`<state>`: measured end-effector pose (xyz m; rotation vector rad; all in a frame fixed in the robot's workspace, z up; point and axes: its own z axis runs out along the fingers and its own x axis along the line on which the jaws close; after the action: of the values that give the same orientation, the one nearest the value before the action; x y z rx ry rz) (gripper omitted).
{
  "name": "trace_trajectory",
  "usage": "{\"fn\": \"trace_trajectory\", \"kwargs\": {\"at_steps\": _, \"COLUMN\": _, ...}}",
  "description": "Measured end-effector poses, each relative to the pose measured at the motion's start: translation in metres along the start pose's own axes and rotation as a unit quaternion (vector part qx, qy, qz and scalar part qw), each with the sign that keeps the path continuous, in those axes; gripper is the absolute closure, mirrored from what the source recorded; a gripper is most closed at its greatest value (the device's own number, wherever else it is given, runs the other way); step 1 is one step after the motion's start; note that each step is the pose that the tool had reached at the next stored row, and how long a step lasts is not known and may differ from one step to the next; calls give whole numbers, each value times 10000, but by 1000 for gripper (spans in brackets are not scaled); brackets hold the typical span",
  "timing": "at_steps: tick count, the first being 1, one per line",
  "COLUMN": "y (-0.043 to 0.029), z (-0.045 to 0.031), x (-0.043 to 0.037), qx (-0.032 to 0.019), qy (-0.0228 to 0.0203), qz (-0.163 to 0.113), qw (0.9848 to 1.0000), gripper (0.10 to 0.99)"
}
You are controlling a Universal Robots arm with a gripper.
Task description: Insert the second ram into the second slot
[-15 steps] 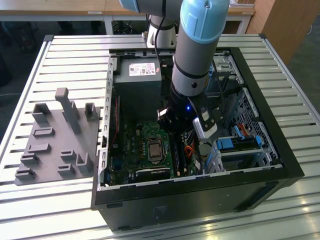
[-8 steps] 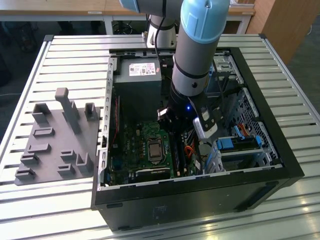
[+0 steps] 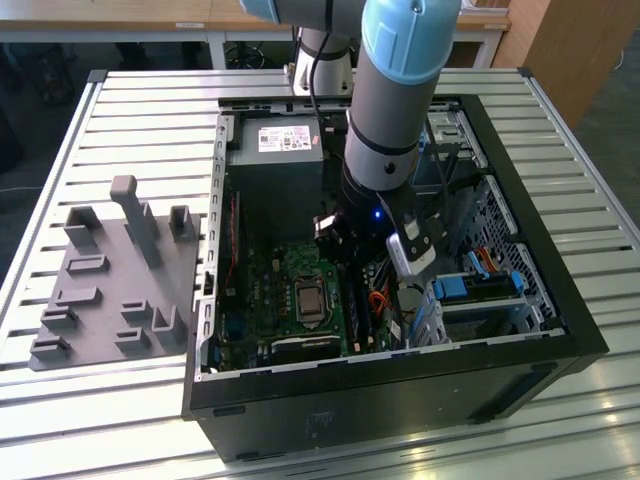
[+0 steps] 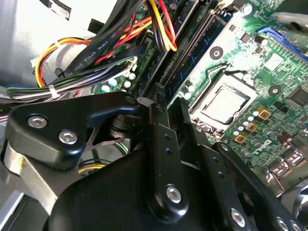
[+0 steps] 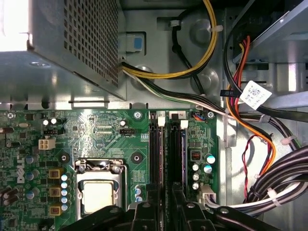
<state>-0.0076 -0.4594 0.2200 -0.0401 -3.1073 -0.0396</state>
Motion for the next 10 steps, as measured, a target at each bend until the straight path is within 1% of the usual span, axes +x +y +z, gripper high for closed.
{"fn": "trace_trajectory", "kwargs": {"at_steps": 4, "y": 0, "z": -34, "x": 1, "qx": 1, "qy": 3, "qz": -4, "qw": 10000, "gripper": 820}}
{"fn": "trace_trajectory", "kwargs": {"at_steps": 10, "y": -4, "z": -32, "x": -2, "qx": 4, "qy": 2, "qz": -8, "qw": 10000, "gripper": 820}}
